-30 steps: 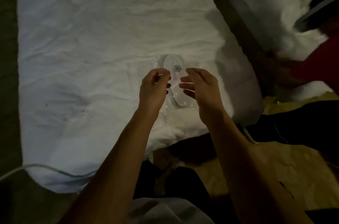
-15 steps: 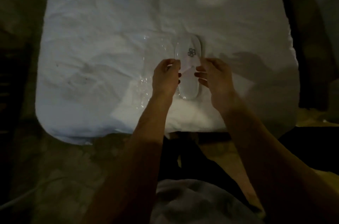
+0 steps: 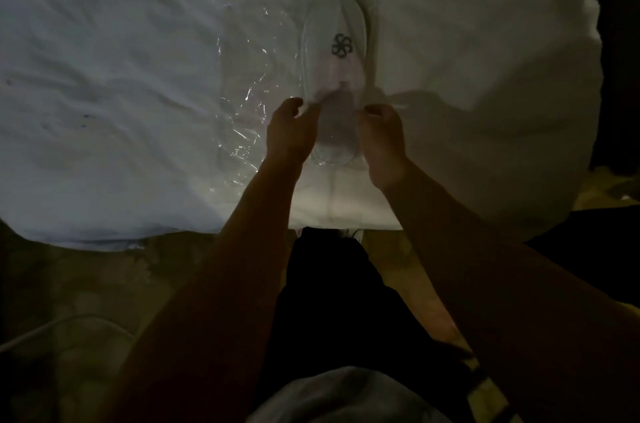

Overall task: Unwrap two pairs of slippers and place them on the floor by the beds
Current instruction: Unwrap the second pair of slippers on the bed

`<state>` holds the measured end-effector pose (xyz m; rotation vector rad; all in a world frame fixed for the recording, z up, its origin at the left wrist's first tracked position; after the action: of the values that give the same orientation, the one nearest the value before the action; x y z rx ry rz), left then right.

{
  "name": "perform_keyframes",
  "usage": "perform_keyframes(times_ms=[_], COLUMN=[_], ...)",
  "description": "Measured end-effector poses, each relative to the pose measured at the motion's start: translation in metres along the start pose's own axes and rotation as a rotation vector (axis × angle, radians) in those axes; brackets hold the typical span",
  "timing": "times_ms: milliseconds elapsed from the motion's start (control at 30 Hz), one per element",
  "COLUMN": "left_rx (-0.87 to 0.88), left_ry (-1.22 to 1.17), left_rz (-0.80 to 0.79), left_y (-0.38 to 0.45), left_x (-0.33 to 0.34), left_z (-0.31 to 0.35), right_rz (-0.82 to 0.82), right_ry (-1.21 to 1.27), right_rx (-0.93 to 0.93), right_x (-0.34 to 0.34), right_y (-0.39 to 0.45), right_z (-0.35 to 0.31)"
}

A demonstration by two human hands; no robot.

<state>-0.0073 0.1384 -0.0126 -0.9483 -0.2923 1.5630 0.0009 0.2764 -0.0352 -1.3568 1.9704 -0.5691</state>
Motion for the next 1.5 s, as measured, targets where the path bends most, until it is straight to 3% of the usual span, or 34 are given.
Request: perform_keyframes(times_ms=[200,433,633,867,1067,1500], left_rx=[-0.080,-0.084,0.071,0.333,0.481,0.639], left_ry=[0.056,0.036,-0.112,-0.305,-0.400,-0.402], left_rz=[-0.037,-0.040,-0.015,0.026,0.015,0.233], left_y=[0.024,0.028,-0.001,-0.056,-0.094,-0.124], left_x=[0.014,0.015,-0.012,-0.070,-0.113,-0.139], left_z=[-0.021,-0.021,0.037,0.118,0.151,0.212], right_rz=[-0.004,-0.051,-0.069,-0.152,-0.257,-0.309], right_ry=[-0.042,-0.004,0.084,0.282,0.343,0.475], right_rx=[0.136,0.103,-0.017,-0.324,-0.511,-0.599], right_x=[0.013,0.009,-0.007,-0.025,-0.032,-0.042], right_y=[0.026,0.022,-0.011,-0.078,-0.121,-0.151], right_z=[0.021,0.018,-0.047,-0.148,-0.197,-0.255])
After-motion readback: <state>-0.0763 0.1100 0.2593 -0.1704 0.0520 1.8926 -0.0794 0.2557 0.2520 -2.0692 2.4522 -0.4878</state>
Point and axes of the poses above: each hand's wrist, its own y-axis towards the middle knuckle, its own x-axis out of the palm, z = x × y, the point moved 4 cm from there along y, towards the middle knuckle, and after that the axes turned 3 degrees about y, right-handed, at the moved point
